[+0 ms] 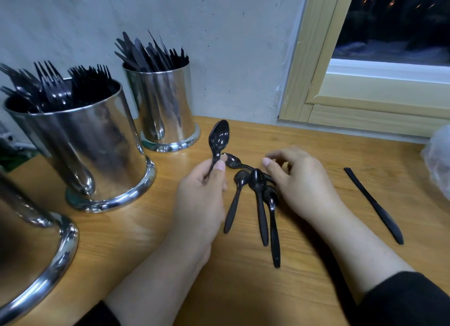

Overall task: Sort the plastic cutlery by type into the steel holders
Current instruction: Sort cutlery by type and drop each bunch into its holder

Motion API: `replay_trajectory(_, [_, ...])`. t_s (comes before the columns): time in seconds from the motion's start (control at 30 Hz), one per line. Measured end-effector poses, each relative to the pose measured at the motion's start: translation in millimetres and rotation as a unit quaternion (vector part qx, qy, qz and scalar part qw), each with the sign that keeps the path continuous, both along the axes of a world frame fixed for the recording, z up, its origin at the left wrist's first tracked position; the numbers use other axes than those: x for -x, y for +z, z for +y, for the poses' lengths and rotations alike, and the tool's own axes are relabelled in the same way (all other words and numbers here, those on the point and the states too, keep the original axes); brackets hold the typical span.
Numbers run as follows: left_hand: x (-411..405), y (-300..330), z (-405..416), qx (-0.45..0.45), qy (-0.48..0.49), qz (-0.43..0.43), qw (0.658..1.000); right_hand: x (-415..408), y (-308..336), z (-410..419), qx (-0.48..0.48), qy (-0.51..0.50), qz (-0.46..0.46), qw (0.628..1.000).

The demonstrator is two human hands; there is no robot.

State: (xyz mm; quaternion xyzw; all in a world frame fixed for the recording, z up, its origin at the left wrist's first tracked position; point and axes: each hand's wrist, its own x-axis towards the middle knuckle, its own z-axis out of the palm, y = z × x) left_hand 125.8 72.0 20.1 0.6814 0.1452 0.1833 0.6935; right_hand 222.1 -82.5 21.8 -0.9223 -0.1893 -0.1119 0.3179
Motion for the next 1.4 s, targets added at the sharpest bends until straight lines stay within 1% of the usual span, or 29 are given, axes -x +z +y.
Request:
replay_trajectory(0.07, [-0.4, -0.3, 0.0, -0.012, 0.018, 0.000, 1.000, -0.1, -2.1, 1.8, 0.036, 0.015, 0.019, 0.999])
replay_trajectory(0.2, [-1.4, -2.2, 0.0, 0.001, 0.005, 0.009, 1.000, 1.6, -6.9, 8.9, 0.082, 0.025, 0.050, 0.995])
replay_trajectory(0.3, [-0.9, -3.5, -1.0, -0.017, -0.001, 0.004, 1.000, 2.3, -9.4, 14.9, 0.067, 0.016, 0.029, 0.997])
replay_trajectory(0.4, [0.3, -1.9, -1.8, -0.004, -0.001, 0.009, 1.000, 2.4, -10.3, 19.1, 0.051, 0.008, 0.033, 0.998])
replay_trajectory(0.47, [0.1, -2.1, -1.2, 0.007, 0.002, 0.013, 1.000, 2.4, -10.0, 18.8, 0.004, 0.005, 0.048, 0.999])
replay_trajectory(0.53, [-1.1, -2.7, -0.9, 0.004, 0.010, 0.017, 1.000, 3.2, -7.7, 16.3, -0.091, -0.005, 0.071, 0.993])
replay_trajectory(0.63, [-1.4, -3.1, -2.4, -0.020, 0.009, 0.013, 1.000, 5.5, -2.2, 14.0, -0.231, -0.008, 0.076, 0.970])
replay_trajectory(0.77, [-3.1, -4.2, -2.9, -0.060, 0.007, -0.001, 0.998, 6.8, 1.7, 14.1, -0.340, -0.004, 0.072, 0.938])
replay_trajectory(0.9, [-2.6, -2.6, -4.4, -0.118, -0.033, 0.018, 0.992, 8.8, 1.2, 16.4, -0.383, 0.011, 0.078, 0.920])
replay_trajectory(1.0, [-0.9, -3.7, -8.3, -0.122, -0.095, 0.016, 0.988, 8.6, 1.0, 18.6, -0.393, 0.013, 0.068, 0.917])
replay_trajectory(1.1, [-0.2, -6.3, -8.8, -0.119, -0.111, 0.022, 0.986, 8.0, 1.5, 18.8, -0.389, 0.028, 0.073, 0.918])
replay_trajectory(1.17, [-0.7, -6.9, -7.1, -0.104, -0.095, 0.031, 0.990, 5.9, 1.4, 15.5, -0.364, 0.030, 0.069, 0.928])
replay_trajectory(1.2, [-0.8, -6.5, -5.9, -0.088, -0.084, 0.033, 0.992, 3.2, 0.3, 12.9, -0.329, 0.023, 0.062, 0.942])
replay_trajectory(1.23, [-0.8, -5.8, -4.6, -0.067, -0.074, 0.033, 0.994, -0.6, -1.4, 9.4, -0.265, 0.009, 0.055, 0.963])
replay_trajectory(1.27, [-1.1, -5.3, -3.4, -0.042, -0.064, 0.033, 0.997, -4.5, -3.5, 5.9, -0.177, -0.008, 0.053, 0.983])
replay_trajectory(1.3, [-1.2, -4.7, -2.2, -0.016, -0.052, 0.030, 0.998, -7.6, -5.9, 3.4, -0.081, -0.018, 0.060, 0.995])
replay_trajectory(1.33, [-2.0, -4.5, -1.4, 0.009, -0.040, 0.027, 0.999, -9.1, -7.8, 2.3, 0.001, -0.023, 0.070, 0.997])
replay_trajectory(1.37, [-2.3, -4.4, -0.4, 0.029, -0.028, 0.025, 0.999, -9.2, -8.9, 2.9, 0.056, -0.027, 0.077, 0.995])
replay_trajectory(1.4, [-2.9, -4.1, 0.3, 0.045, -0.020, 0.024, 0.998, -8.4, -9.0, 4.6, 0.084, -0.028, 0.078, 0.993])
